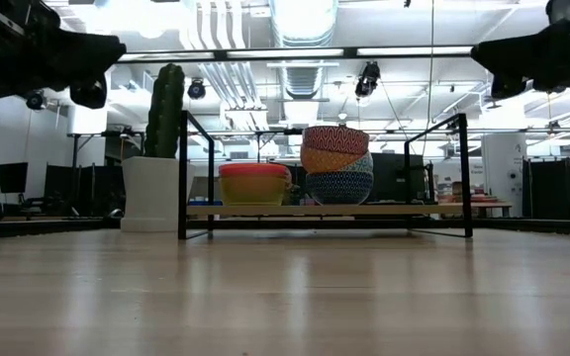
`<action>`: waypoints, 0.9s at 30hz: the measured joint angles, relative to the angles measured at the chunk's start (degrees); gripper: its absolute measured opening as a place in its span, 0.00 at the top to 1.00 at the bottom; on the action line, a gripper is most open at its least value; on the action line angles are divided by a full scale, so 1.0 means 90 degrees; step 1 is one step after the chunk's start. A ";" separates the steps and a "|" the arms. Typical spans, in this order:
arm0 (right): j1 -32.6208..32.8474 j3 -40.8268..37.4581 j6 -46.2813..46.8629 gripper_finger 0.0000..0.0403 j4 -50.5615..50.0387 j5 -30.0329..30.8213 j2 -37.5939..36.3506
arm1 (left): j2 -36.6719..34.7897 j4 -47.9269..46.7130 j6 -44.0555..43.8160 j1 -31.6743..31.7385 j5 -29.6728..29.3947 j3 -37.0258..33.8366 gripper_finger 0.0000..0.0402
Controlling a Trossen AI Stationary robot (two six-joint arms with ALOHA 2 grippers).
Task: Place and stack bowls onto a shelf
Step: Return to Home Position
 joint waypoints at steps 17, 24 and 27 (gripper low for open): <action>-0.0002 -0.0089 -0.0122 0.84 -0.0580 0.0197 -0.0042 | 0.0226 -0.0272 -0.0665 0.0000 -0.0047 0.0027 0.88; -0.0005 -0.0091 0.0487 0.84 -0.0627 0.1194 0.0036 | 0.0374 -0.0303 -0.0615 0.0000 -0.0049 0.0027 0.88; -0.0005 -0.0091 0.0801 0.84 -0.0629 0.1189 0.0036 | 0.0425 -0.0307 -0.0615 0.0000 -0.0051 0.0027 0.88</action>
